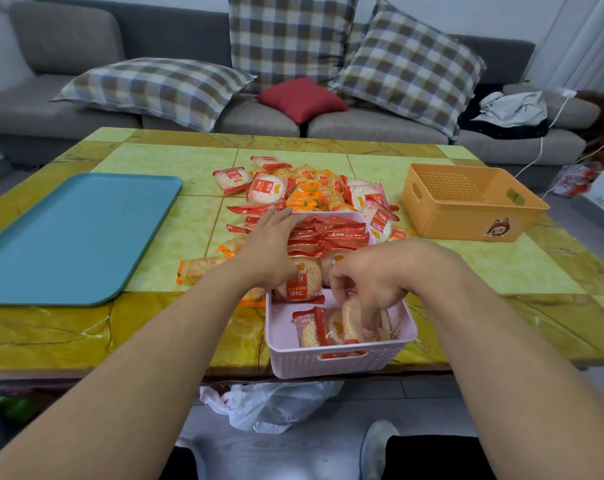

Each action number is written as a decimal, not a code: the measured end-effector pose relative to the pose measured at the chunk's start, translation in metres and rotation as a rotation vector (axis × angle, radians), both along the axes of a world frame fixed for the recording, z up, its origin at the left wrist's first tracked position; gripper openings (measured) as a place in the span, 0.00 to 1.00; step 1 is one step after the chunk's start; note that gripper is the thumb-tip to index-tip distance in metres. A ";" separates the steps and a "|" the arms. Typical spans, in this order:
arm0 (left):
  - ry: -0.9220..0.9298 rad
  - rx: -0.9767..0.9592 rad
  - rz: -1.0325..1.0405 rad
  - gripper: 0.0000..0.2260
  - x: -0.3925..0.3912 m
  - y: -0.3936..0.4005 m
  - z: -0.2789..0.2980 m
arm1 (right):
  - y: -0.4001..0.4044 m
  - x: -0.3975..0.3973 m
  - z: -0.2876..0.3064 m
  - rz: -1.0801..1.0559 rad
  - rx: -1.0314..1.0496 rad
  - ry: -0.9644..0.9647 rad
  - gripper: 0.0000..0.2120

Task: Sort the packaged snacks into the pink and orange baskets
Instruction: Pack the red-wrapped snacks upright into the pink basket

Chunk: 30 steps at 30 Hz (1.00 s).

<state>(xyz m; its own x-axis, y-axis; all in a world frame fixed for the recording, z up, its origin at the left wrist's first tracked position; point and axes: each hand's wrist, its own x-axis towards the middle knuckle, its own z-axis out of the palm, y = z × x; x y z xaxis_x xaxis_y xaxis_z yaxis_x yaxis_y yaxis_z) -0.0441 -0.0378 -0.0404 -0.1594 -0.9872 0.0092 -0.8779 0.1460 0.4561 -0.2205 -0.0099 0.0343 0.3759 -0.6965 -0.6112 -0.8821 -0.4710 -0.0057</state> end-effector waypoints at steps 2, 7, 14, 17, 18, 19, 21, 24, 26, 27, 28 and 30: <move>0.001 0.004 -0.005 0.45 0.000 0.000 0.000 | -0.002 -0.005 0.004 0.003 -0.016 -0.057 0.21; 0.012 -0.014 -0.016 0.45 0.001 0.000 -0.002 | -0.015 -0.041 0.017 -0.219 -0.070 -0.637 0.19; 0.004 -0.027 -0.019 0.44 0.001 0.001 -0.003 | -0.033 -0.039 0.000 -0.558 -0.231 -0.920 0.11; 0.001 -0.033 -0.008 0.43 0.002 0.001 -0.004 | -0.032 -0.034 -0.010 -0.499 -0.294 -0.769 0.16; 0.003 -0.035 -0.008 0.43 0.002 0.001 -0.005 | -0.031 -0.031 -0.013 -0.464 -0.311 -0.725 0.18; 0.004 -0.040 -0.009 0.43 0.003 0.000 -0.006 | -0.030 -0.029 -0.015 -0.416 -0.334 -0.687 0.21; 0.004 -0.046 -0.014 0.43 0.003 0.000 -0.006 | -0.029 -0.026 -0.021 -0.318 -0.412 -0.602 0.23; 0.013 -0.048 -0.011 0.43 0.003 -0.001 -0.007 | -0.027 -0.024 -0.027 -0.189 -0.603 -0.433 0.18; 0.012 -0.044 -0.008 0.43 0.003 -0.001 -0.007 | -0.026 -0.022 -0.032 -0.151 -0.669 -0.363 0.17; 0.012 -0.043 -0.008 0.43 0.003 -0.001 -0.007 | -0.026 -0.022 -0.034 -0.140 -0.684 -0.338 0.17; 0.013 -0.043 -0.008 0.43 0.003 0.000 -0.007 | -0.026 -0.022 -0.036 -0.136 -0.696 -0.315 0.17; 0.016 -0.039 -0.010 0.44 0.003 0.000 -0.007 | -0.027 -0.021 -0.038 -0.133 -0.711 -0.292 0.19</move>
